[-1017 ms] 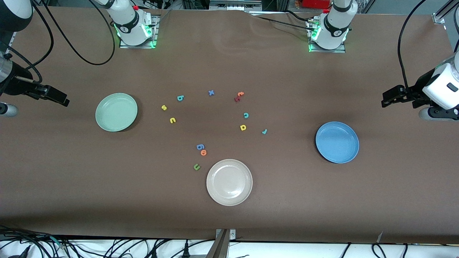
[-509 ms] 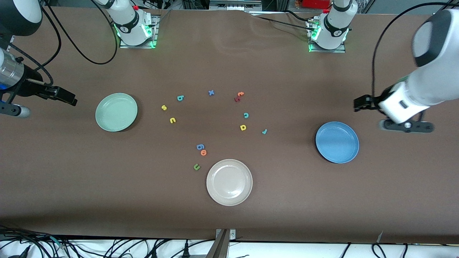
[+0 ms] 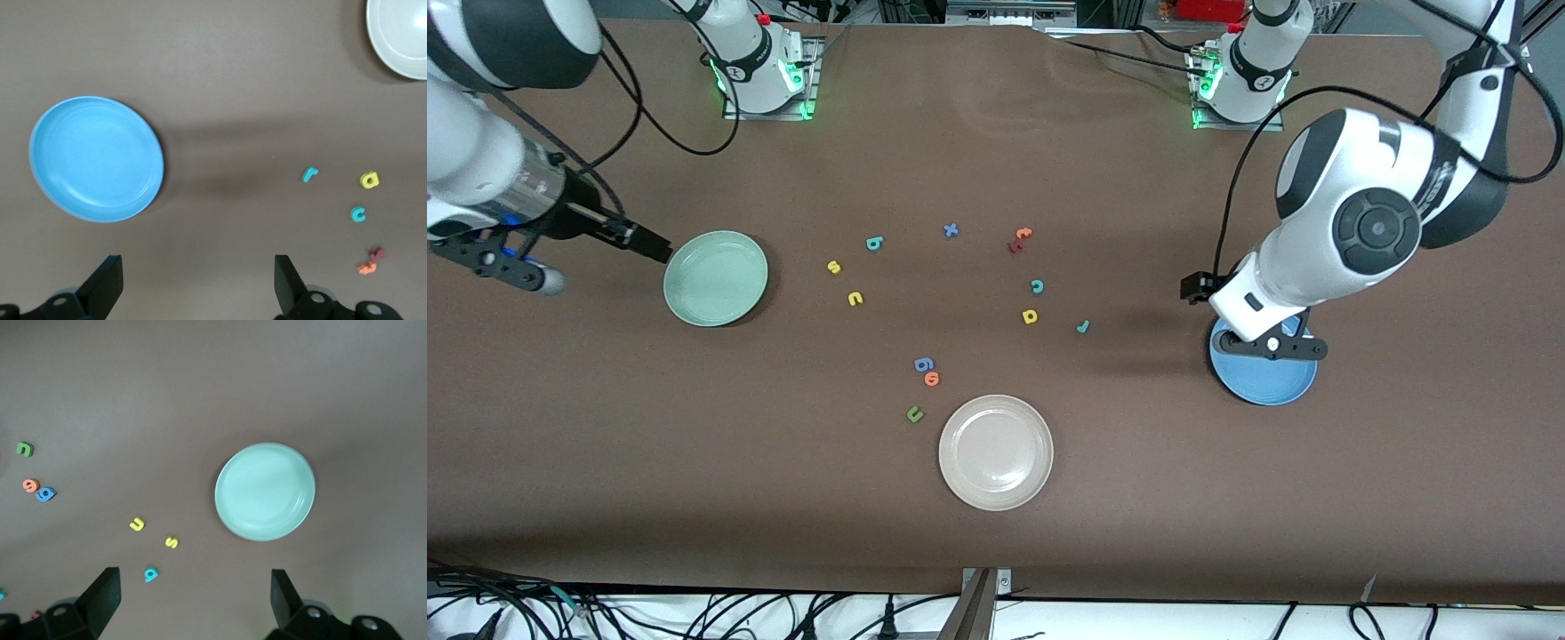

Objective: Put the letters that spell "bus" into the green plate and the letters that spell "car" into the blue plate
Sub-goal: 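Reach the right gripper to teal q while the left gripper reaches teal r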

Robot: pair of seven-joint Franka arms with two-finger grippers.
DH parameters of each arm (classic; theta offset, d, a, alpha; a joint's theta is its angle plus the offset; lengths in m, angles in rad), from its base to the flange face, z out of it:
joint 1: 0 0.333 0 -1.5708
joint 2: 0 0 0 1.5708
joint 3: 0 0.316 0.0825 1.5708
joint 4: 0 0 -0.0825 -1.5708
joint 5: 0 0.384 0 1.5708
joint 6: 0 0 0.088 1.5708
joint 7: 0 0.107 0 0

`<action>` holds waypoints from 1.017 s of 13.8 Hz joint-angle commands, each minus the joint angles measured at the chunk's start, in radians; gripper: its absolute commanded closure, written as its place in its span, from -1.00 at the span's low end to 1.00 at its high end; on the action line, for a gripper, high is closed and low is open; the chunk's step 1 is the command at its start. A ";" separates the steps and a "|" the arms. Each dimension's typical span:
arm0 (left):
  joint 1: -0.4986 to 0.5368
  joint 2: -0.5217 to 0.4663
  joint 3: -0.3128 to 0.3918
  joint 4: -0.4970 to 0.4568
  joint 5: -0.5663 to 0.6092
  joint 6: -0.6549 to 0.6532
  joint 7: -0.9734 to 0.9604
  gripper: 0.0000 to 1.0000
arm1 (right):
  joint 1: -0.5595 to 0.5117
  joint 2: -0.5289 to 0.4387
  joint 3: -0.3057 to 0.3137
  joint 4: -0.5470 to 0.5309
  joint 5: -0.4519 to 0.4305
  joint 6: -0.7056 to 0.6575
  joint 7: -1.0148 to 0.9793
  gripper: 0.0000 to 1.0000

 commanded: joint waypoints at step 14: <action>-0.256 0.207 0.007 -0.320 0.182 0.769 -0.494 -1.00 | 0.000 0.018 0.332 -0.651 0.016 0.736 0.623 -0.99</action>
